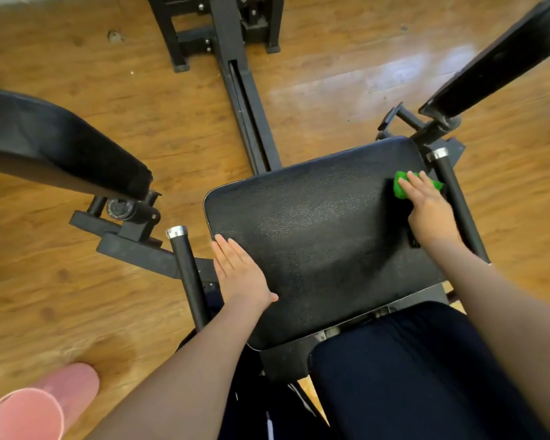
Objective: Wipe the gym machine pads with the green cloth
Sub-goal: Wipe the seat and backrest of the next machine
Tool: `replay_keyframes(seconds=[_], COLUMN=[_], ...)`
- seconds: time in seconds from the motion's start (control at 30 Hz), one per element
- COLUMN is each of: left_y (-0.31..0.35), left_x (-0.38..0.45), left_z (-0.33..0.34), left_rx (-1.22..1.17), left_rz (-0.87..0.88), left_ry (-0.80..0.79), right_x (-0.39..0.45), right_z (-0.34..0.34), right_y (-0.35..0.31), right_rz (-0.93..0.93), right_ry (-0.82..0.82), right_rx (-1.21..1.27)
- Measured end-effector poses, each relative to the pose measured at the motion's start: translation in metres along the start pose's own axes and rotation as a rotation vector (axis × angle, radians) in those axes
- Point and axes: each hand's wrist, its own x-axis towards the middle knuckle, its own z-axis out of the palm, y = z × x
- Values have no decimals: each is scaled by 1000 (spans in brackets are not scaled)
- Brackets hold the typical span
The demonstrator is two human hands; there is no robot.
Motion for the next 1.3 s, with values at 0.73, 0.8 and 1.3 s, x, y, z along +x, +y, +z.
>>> replay_keyframes(seconds=[0.73, 0.8, 1.3], left_y=[-1, -3, -41], left_x=[-1, -2, -25], left_z=[1, 2, 34], left_rx=[-9, -28, -118], left_rz=[31, 43, 90], left_ry=[43, 51, 134], right_x=[-31, -38, -90], right_z=[46, 51, 61], right_y=[-92, -111, -246], right_rz=[273, 223, -321], right_ry=[-7, -19, -256], right_rx=[52, 55, -189])
